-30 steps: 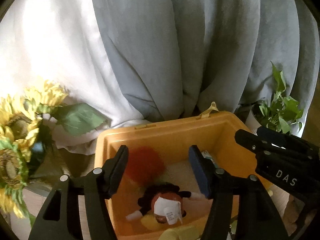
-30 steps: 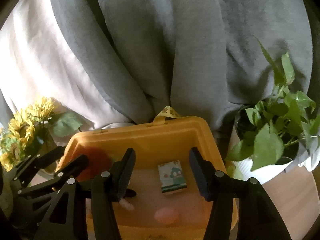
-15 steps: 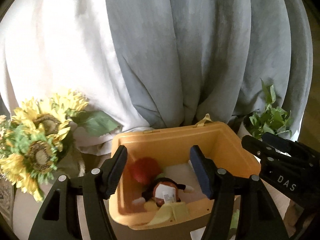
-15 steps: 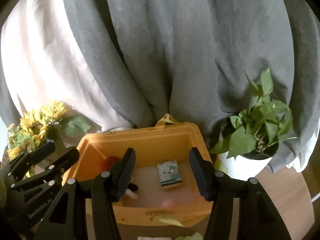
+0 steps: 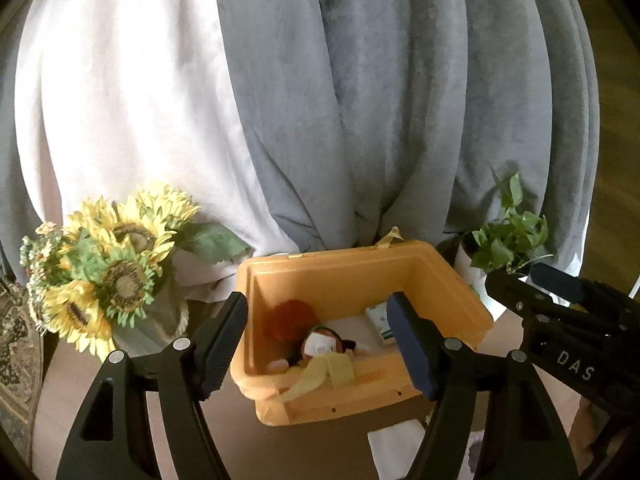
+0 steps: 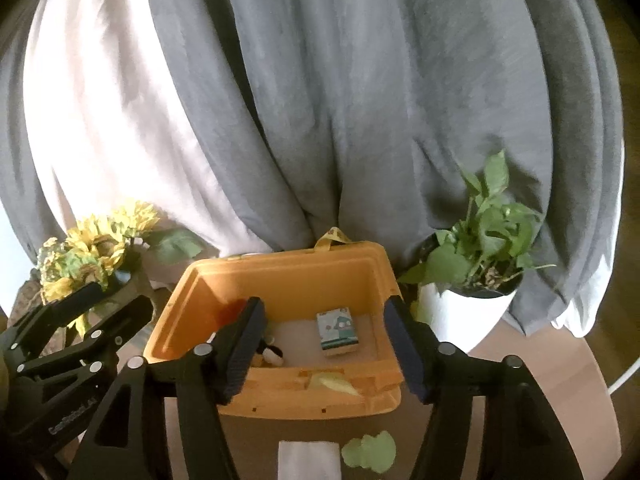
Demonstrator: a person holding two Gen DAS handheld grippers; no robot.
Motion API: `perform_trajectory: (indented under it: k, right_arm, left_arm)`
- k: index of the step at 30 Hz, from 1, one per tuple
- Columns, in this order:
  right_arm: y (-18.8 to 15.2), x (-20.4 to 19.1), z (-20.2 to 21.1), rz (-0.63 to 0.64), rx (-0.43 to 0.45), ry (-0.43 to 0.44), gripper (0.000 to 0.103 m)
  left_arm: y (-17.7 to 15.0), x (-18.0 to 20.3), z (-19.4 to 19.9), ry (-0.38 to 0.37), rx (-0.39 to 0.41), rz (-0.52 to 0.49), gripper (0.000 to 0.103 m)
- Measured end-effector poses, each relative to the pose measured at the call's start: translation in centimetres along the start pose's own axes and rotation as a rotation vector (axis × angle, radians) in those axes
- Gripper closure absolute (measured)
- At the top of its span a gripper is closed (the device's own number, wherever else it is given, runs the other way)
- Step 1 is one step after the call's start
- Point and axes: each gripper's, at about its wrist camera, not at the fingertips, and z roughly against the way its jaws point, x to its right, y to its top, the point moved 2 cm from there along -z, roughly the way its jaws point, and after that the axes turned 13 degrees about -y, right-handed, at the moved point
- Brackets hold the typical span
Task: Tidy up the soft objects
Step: 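Move both tools back from the crate toward the remaining soft items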
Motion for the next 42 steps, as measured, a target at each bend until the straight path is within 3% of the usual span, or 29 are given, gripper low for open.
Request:
perform_trajectory:
  k: [21, 42]
  right_arm:
    - [-4.0, 3.6, 6.0, 0.007, 0.002, 0.044, 0.036]
    - [-8.9, 7.5, 7.1, 0.071, -0.066, 0.140, 0.036]
  left_arm:
    - [-4.5, 4.8, 6.8, 0.038, 0.008, -0.028, 0.031]
    - [-11.9, 9.7, 7.2, 0.048, -0.054, 0.041, 0.031]
